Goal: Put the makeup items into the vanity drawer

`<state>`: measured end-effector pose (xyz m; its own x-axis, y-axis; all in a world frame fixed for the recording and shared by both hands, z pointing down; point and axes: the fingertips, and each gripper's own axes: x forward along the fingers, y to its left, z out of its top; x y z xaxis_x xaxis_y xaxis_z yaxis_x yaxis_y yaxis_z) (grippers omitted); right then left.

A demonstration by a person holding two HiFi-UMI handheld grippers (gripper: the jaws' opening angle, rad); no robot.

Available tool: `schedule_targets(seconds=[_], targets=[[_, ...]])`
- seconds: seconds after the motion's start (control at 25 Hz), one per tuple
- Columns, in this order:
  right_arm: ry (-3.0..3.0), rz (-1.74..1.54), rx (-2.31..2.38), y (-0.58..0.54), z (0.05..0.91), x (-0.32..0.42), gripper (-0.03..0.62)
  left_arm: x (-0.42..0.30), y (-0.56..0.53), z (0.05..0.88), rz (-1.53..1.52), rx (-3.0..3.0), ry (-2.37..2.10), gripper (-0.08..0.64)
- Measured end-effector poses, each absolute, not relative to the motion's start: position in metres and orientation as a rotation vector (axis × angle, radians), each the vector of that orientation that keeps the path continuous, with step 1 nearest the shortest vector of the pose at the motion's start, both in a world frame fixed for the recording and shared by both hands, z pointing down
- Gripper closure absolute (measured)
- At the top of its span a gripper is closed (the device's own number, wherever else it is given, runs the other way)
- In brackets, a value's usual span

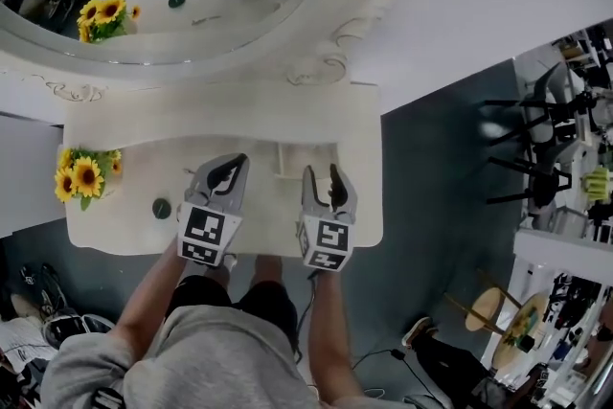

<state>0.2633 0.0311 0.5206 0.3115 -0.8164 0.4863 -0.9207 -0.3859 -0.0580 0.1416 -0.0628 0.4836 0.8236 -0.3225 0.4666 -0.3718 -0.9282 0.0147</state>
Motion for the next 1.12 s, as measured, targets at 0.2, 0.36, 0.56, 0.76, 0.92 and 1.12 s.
schedule_targets(seconds=[0.2, 0.36, 0.56, 0.76, 0.92, 1.12], targets=[[-1.581, 0.565, 2.401, 0.037, 0.481, 0.254, 0.397, 0.135, -0.06, 0.453, 0.632, 2.954, -0.543, 0.549], [-1.586, 0.483, 2.438, 0.045, 0.447, 0.239, 0.397, 0.124, -0.055, 0.424, 0.558, 3.003, -0.531, 0.549], [-1.576, 0.378, 2.486, 0.06, 0.404, 0.217, 0.405, 0.108, -0.044, 0.39, 0.466, 3.058, -0.506, 0.549], [-1.553, 0.299, 2.528, 0.075, 0.379, 0.193, 0.446, 0.089, -0.035, 0.371, 0.403, 3.101, -0.485, 0.549], [-1.521, 0.271, 2.553, 0.087, 0.369, 0.174, 0.498, 0.073, -0.028, 0.363, 0.386, 3.119, -0.473, 0.549], [-1.482, 0.227, 2.567, 0.094, 0.364, 0.154, 0.584, 0.057, -0.023, 0.362, 0.376, 3.129, -0.462, 0.549]])
